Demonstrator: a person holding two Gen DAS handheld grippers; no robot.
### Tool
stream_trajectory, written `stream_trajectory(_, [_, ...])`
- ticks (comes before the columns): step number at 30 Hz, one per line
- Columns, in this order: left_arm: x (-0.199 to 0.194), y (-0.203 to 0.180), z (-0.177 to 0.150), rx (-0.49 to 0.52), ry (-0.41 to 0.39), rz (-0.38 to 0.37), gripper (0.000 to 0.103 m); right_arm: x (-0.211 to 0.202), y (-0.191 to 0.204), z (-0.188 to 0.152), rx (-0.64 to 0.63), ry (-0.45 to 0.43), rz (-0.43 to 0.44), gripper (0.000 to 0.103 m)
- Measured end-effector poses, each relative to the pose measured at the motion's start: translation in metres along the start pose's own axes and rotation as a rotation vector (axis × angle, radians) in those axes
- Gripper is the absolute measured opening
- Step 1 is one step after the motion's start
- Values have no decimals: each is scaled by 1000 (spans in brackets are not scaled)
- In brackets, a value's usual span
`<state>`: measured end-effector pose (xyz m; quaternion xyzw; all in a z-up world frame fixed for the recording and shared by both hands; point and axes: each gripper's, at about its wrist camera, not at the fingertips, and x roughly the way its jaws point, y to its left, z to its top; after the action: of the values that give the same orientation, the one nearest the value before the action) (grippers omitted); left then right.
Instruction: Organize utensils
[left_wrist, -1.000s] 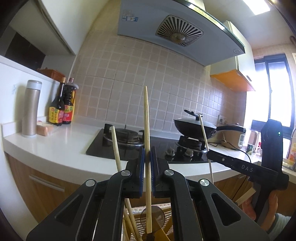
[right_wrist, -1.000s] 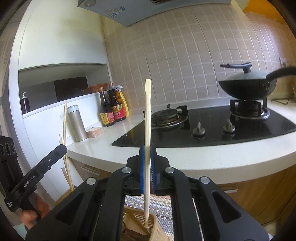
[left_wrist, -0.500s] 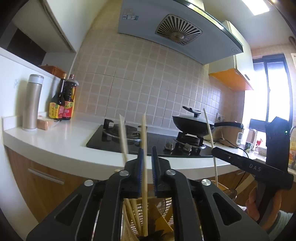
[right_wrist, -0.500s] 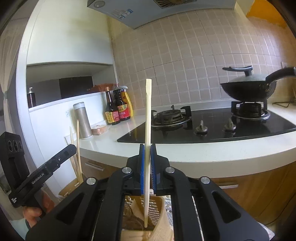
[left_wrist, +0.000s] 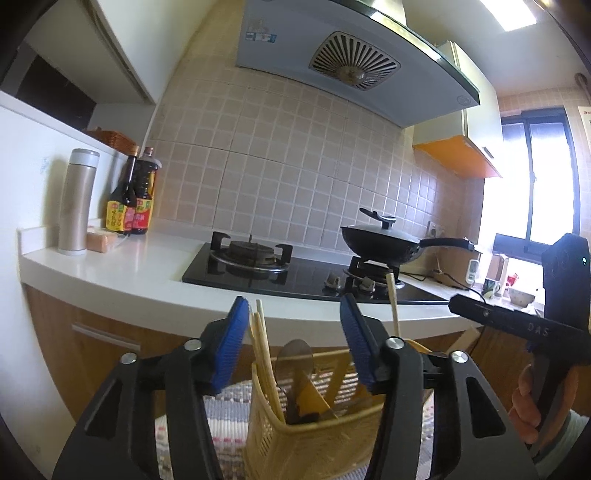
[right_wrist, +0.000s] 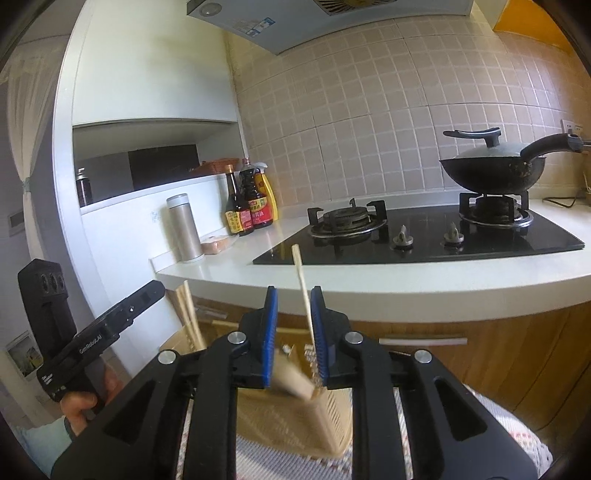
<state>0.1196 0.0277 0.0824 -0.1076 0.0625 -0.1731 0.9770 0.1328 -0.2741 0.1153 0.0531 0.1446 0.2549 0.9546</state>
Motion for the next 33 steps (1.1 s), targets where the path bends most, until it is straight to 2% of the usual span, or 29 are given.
stream_trajectory(1, [-3,-1,0,-4,4,-5,54,-4,1,-1,1,3,-1,22])
stream_trajectory(3, [-12,-4,-1,-18,14,-22,66,-15,4,-5,12,10,0,30])
stream_trajectory(5, [-22,-8,-2,-24,9,-31,73,-28,7,-11,33,14,-1,45])
stream_trajectory(7, [-33,-15,-3,-18,9,-38,76,-42,11,-18,50,8,-13,49])
stream_trajectory(12, [-62,-36,-7,16,3,-41,87,-61,18,-34,89,33,-14,52])
stream_trajectory(14, [-74,-44,-10,32,1,-36,90,-68,21,-40,103,34,-21,62])
stream_trajectory(18, [-86,-52,-18,38,4,-15,95,-74,30,-53,123,48,-34,75])
stream_trajectory(20, [-85,-56,-28,43,29,12,95,-71,38,-60,112,62,-66,81])
stream_trajectory(23, [-78,-60,-49,48,47,122,95,-66,46,-73,68,31,-249,83])
stream_trajectory(25, [-75,-59,-61,13,33,253,95,-68,47,-85,57,-34,-377,84])
stream_trajectory(26, [-75,-58,-67,-22,30,269,95,-69,45,-92,59,-60,-414,84])
stream_trajectory(29, [-74,-58,-81,-74,19,277,95,-63,42,-110,61,-50,-425,84])
stream_trajectory(31, [-74,-63,-89,-39,18,285,95,-61,41,-111,37,-36,-390,84])
stream_trajectory(33, [-70,-66,-91,2,29,309,95,-61,44,-114,2,-50,-421,88])
